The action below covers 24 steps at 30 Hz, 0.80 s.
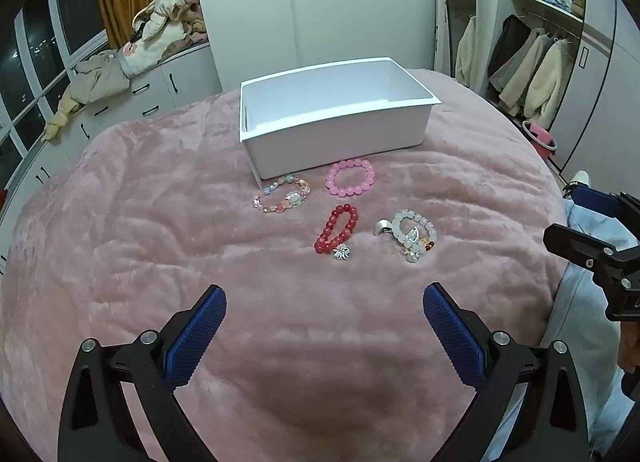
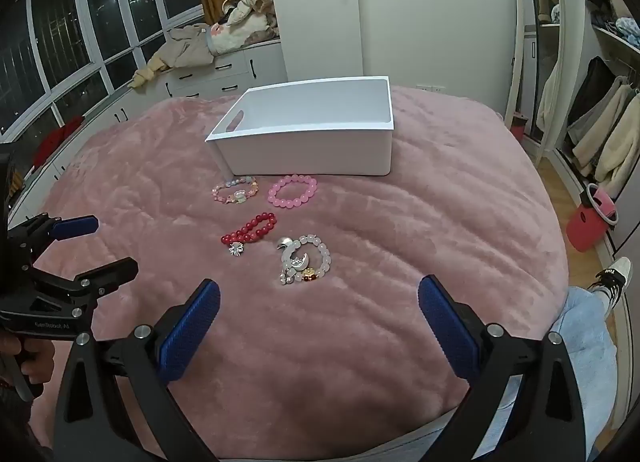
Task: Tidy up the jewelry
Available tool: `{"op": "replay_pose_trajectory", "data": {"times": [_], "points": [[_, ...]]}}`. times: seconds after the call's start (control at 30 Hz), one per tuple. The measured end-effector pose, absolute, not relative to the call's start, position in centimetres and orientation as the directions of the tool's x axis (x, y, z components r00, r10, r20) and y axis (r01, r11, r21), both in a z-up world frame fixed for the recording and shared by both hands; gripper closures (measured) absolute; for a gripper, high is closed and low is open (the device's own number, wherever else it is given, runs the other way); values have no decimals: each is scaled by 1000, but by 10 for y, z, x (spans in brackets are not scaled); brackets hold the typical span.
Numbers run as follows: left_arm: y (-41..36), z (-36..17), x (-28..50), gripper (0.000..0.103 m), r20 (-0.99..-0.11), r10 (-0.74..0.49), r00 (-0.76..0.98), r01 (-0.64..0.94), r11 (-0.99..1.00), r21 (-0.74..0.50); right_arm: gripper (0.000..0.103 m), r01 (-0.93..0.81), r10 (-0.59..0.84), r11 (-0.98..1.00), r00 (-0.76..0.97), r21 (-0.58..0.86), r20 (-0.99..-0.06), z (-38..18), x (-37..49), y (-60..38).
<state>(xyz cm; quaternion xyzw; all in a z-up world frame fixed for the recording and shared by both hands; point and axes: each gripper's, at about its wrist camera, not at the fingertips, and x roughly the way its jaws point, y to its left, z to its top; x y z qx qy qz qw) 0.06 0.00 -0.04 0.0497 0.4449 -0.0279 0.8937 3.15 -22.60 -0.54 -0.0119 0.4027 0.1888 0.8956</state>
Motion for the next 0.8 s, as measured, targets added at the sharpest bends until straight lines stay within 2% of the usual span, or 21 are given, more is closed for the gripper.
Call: {"op": "replay_pose_trajectory", "data": {"times": [0.8], "points": [[2, -8, 0, 3, -800, -6, 600, 99, 993, 67, 5, -339, 332, 930, 604, 143, -725, -5, 30, -229]]}}
